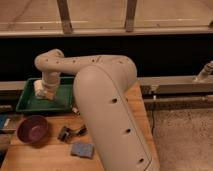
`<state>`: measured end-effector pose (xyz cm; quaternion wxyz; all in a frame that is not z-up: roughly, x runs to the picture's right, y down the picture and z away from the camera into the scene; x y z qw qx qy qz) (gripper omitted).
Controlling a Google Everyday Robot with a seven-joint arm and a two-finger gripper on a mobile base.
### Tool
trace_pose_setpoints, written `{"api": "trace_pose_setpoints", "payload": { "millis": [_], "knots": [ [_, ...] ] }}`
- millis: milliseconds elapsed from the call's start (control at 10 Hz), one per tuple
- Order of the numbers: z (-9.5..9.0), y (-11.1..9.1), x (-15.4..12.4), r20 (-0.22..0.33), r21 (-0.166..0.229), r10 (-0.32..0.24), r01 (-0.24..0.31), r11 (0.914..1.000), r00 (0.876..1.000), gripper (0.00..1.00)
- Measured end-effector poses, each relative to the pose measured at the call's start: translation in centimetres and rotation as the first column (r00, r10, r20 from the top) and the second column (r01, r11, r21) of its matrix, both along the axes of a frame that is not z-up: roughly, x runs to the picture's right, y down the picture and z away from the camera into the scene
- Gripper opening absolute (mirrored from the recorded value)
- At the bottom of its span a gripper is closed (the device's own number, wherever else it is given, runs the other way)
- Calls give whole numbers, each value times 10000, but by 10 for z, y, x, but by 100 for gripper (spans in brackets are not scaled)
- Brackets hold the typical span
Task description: Wipe tray with towel
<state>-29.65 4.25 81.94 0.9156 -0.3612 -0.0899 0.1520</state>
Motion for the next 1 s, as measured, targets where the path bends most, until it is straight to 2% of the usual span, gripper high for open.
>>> {"api": "trace_pose_setpoints", "payload": {
  "millis": [100, 400, 700, 900, 1000],
  "knots": [
    [6, -2, 9, -184, -47, 153, -153, 9999, 9997, 0],
    [38, -18, 36, -902, -88, 357, -366, 9993, 9953, 0],
    [62, -38, 27, -972, 169, 136, -120, 9998, 9952, 0],
    [55, -47, 7, -552, 399, -238, 260, 9989, 9982, 0],
    [43, -47, -1, -245, 524, -428, 441, 9977, 9988, 0]
  ]
}}
